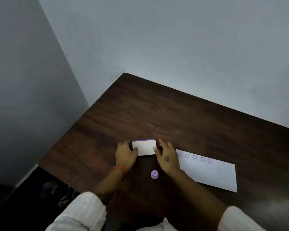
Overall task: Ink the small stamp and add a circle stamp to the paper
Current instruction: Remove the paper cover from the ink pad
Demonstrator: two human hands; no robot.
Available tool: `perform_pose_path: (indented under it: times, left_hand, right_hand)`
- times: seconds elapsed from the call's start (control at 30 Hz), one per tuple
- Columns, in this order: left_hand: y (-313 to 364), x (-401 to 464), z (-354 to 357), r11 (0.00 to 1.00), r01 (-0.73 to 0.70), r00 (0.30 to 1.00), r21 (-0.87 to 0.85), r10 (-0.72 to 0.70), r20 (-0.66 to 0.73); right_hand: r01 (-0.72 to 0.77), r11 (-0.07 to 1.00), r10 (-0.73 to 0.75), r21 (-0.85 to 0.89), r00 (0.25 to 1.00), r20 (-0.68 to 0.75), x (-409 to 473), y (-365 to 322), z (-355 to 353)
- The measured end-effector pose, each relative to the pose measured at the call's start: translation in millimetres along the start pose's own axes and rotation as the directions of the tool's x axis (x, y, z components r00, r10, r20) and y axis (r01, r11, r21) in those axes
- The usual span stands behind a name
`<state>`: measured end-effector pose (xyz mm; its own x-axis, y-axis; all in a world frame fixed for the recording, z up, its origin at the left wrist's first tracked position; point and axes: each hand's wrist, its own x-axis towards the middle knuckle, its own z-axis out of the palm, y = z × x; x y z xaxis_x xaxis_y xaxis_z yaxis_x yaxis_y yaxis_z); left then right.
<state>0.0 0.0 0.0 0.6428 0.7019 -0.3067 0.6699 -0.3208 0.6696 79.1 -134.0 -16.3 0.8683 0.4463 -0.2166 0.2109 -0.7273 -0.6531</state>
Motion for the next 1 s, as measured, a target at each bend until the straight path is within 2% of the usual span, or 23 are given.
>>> perform_pose_path:
  times: [0.1, 0.4, 0.53, 0.63, 0.8, 1.0]
  left_hand:
    - [-0.1, 2.5, 0.2, 0.999, -0.038, 0.999, 0.005, 0.038, 0.020]
    - [3.9, 1.3, -2.0, 0.999, 0.007, 0.998, 0.039, -0.009, 0.061]
    - [5.7, -3.1, -11.3, 1.000, -0.007, 1.000, 0.005, 0.007, 0.016]
    - [2.5, -8.6, -27.0, 0.999, -0.019, 0.999, -0.028, 0.018, -0.041]
    - [-15.5, -21.1, -51.3, 0.997, 0.003, 0.990, -0.076, -0.014, -0.139]
    - [-44.9, -33.4, -60.8, 0.998, 0.049, 0.986, -0.048, -0.056, -0.155]
  right_hand:
    - [0.032, 0.999, -0.032, -0.027, 0.999, -0.006, 3.3, -2.6, 3.9]
    - [0.000, 0.999, -0.001, -0.035, 0.999, -0.046, 2.8, -5.8, 8.1]
    - [0.047, 0.999, -0.048, -0.009, 0.988, -0.148, -0.3, -16.2, 7.6]
    - [0.118, 0.993, -0.112, 0.025, 0.979, -0.168, -3.8, -28.6, 8.0]
    - [0.211, 0.971, -0.199, 0.113, 0.974, -0.107, -14.8, -50.2, 19.3]
    - [0.222, 0.968, -0.227, 0.120, 0.973, 0.029, -30.2, -59.2, 38.1]
